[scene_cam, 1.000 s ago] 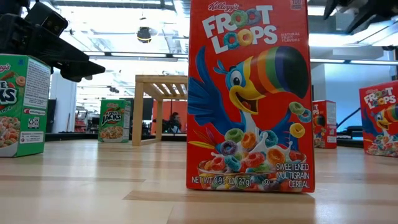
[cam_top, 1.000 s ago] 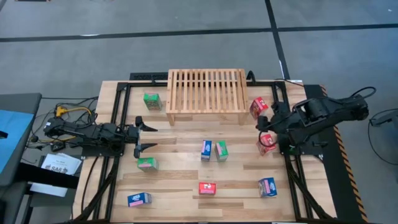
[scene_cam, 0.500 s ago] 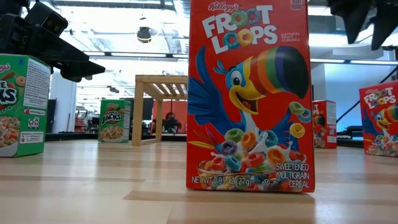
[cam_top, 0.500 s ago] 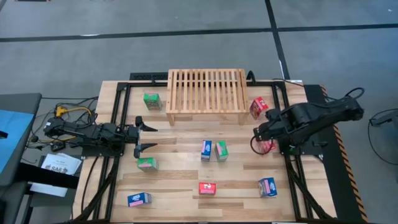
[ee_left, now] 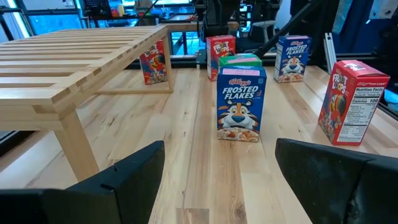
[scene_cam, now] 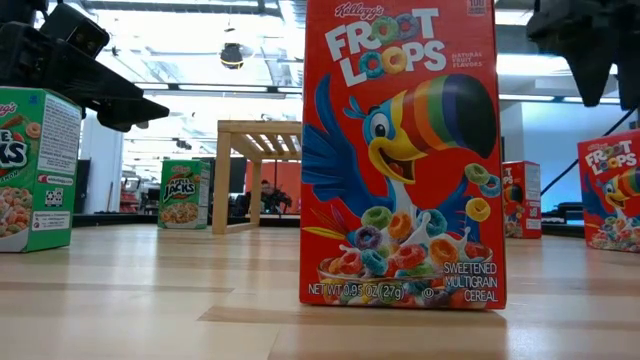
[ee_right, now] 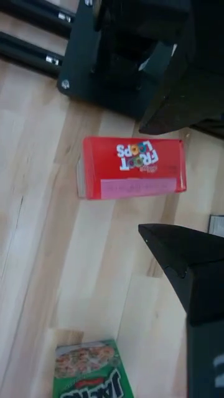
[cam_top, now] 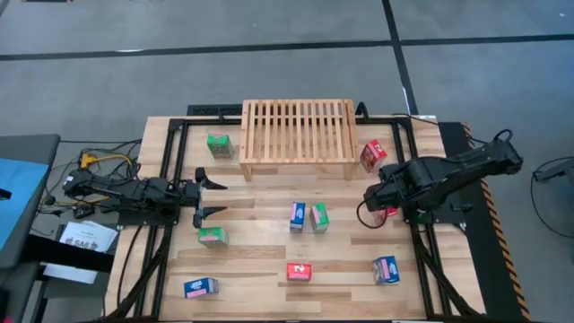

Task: Stack cereal on shelf
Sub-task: Put the middle red cereal box on the shelf

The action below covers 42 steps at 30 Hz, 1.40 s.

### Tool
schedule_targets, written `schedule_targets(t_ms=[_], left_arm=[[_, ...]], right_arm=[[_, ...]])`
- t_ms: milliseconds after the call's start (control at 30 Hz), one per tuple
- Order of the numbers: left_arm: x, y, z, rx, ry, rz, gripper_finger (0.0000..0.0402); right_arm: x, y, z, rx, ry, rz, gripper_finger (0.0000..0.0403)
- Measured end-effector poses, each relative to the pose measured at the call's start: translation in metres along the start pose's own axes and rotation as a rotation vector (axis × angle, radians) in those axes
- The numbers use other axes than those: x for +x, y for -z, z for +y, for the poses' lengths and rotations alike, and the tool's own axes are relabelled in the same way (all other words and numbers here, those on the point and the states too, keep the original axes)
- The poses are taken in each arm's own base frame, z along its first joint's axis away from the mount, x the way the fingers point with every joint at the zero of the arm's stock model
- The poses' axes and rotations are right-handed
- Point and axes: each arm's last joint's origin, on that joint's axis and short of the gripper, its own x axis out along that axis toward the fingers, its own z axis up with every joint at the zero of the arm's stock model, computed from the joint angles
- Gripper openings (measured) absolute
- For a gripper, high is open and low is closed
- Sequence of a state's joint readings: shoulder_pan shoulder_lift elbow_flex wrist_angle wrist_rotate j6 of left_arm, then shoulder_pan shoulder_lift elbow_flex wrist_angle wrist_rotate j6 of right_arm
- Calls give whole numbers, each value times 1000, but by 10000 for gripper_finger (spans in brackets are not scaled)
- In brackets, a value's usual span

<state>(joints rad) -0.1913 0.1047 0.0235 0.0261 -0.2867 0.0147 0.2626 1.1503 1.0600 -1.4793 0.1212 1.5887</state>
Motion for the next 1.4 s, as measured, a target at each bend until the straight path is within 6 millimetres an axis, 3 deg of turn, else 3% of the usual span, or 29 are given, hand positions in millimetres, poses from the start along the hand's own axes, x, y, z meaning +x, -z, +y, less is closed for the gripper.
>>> schedule_targets(t_ms=[700,1400], left_arm=[[0,0,0,0,0,0,298],[0,0,0,0,0,0,298]], right_arm=[[37,11,-3,0,47,7,271],[29,9,-4,7,61,-16,271]])
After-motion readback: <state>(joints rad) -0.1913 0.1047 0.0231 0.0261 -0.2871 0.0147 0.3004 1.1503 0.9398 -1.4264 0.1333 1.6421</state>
